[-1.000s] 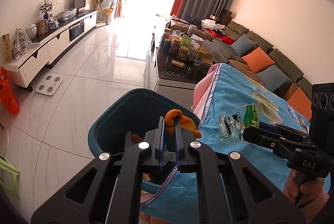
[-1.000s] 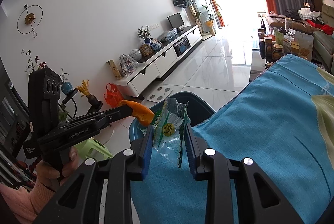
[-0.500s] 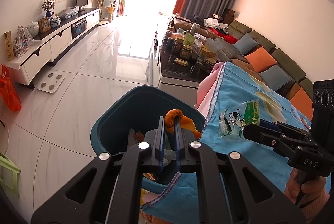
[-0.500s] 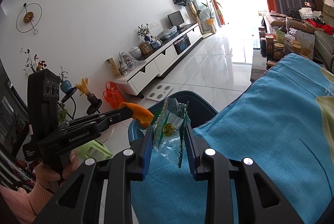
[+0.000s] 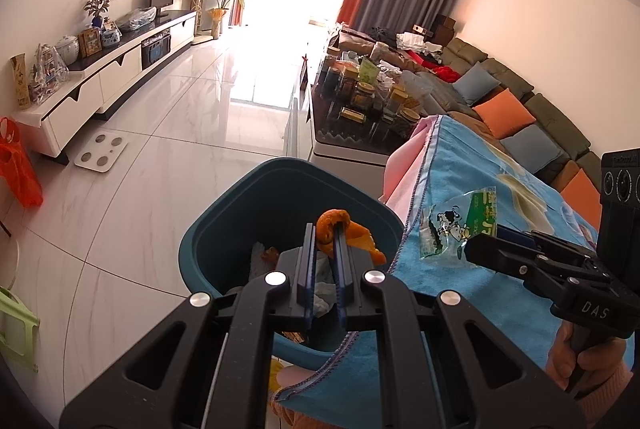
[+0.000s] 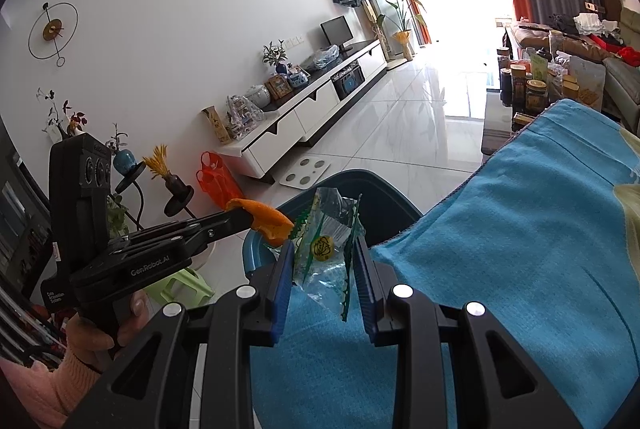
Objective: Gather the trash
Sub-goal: 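Hold the orange peel over the bin with the left gripper while the right gripper holds the wrapper over it, then open both grippers to drop the orange peel and clear wrapper into the bin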
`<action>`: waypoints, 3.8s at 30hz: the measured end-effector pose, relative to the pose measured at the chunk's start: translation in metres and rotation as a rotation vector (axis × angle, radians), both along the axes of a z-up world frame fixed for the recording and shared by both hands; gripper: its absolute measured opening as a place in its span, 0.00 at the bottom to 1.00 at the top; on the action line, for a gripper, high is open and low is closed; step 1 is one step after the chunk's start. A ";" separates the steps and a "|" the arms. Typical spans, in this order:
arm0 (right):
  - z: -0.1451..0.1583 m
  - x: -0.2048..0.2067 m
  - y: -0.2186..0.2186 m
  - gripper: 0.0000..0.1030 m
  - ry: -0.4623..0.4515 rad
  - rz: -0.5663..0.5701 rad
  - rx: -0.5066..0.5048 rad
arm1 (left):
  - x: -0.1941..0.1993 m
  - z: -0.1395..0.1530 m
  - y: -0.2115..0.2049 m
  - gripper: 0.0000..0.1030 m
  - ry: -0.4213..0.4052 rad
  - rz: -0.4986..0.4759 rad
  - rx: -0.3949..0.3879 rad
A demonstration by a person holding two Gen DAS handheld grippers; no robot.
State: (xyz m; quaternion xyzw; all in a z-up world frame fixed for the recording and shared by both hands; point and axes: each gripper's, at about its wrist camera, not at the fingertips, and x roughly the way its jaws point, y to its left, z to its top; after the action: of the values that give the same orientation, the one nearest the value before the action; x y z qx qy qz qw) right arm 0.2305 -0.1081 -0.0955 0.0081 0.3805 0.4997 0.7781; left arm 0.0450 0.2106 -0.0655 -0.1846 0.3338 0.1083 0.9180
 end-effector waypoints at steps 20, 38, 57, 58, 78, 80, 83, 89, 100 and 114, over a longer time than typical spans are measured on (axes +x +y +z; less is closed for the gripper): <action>-0.008 0.003 0.008 0.27 0.009 0.011 -0.022 | 0.004 -0.008 0.007 0.08 0.015 0.019 -0.004; -0.005 0.003 0.023 0.27 0.012 0.021 -0.048 | 0.011 -0.016 0.012 0.08 0.030 0.030 -0.008; -0.007 0.004 0.037 0.27 0.019 0.024 -0.081 | 0.022 -0.030 0.012 0.08 0.053 0.036 -0.019; -0.007 0.004 0.036 0.27 0.019 0.024 -0.083 | 0.022 -0.030 0.012 0.08 0.054 0.036 -0.019; -0.007 0.009 0.055 0.27 0.028 0.035 -0.121 | 0.036 -0.045 0.016 0.08 0.088 0.051 -0.029; -0.007 0.008 0.056 0.27 0.029 0.036 -0.126 | 0.038 -0.047 0.016 0.08 0.092 0.052 -0.031; -0.008 0.009 0.060 0.27 0.032 0.039 -0.135 | 0.041 -0.050 0.016 0.08 0.099 0.054 -0.032; -0.009 0.010 0.066 0.27 0.038 0.043 -0.154 | 0.045 -0.055 0.015 0.08 0.108 0.052 -0.030; -0.012 0.013 0.079 0.28 0.052 0.043 -0.205 | 0.059 -0.066 0.015 0.09 0.128 0.054 -0.039; -0.019 0.023 0.082 0.33 0.103 0.006 -0.215 | 0.086 -0.080 0.014 0.19 0.154 0.032 -0.047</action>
State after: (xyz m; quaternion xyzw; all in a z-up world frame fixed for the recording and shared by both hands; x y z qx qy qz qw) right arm 0.2532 -0.0265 -0.1142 -0.0509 0.4712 0.4574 0.7524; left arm 0.1311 0.2241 -0.1457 -0.2026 0.4030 0.1289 0.8832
